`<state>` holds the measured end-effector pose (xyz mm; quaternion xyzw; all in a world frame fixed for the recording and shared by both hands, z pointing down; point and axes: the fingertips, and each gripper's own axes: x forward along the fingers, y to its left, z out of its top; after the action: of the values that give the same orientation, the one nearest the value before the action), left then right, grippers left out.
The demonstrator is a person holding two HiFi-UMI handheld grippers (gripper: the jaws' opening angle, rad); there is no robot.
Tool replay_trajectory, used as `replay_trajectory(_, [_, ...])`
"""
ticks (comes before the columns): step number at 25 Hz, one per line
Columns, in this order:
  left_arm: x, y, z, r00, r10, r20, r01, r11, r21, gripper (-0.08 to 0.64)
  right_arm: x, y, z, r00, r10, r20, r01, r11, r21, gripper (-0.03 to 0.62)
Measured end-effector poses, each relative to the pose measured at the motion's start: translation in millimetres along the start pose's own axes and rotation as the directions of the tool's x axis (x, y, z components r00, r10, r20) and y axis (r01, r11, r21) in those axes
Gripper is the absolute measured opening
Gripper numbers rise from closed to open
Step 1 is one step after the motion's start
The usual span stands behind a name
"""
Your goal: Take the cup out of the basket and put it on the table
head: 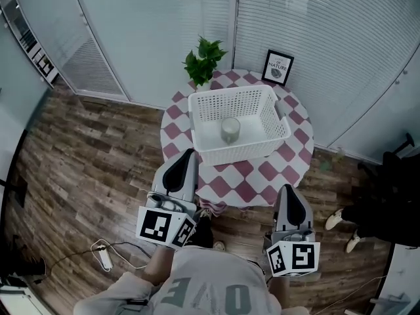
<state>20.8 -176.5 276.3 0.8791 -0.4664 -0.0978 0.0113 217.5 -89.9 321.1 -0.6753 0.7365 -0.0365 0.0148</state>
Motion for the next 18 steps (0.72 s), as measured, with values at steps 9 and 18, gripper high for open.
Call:
replay_trajectory(9, [88,75,11,1.000,-0.001,0.016,0.001,1.000,0.012,0.005,111,4,25,1.000,-0.022,0.013,0.022,1.000,0.013,0.011])
replay_trajectory(18, [152,131,-5,0.999,-0.021,-0.035,0.020,0.999,-0.030,0.005,205,14,33,0.999,-0.040,0.010,0.039,0.999,0.022,0.011])
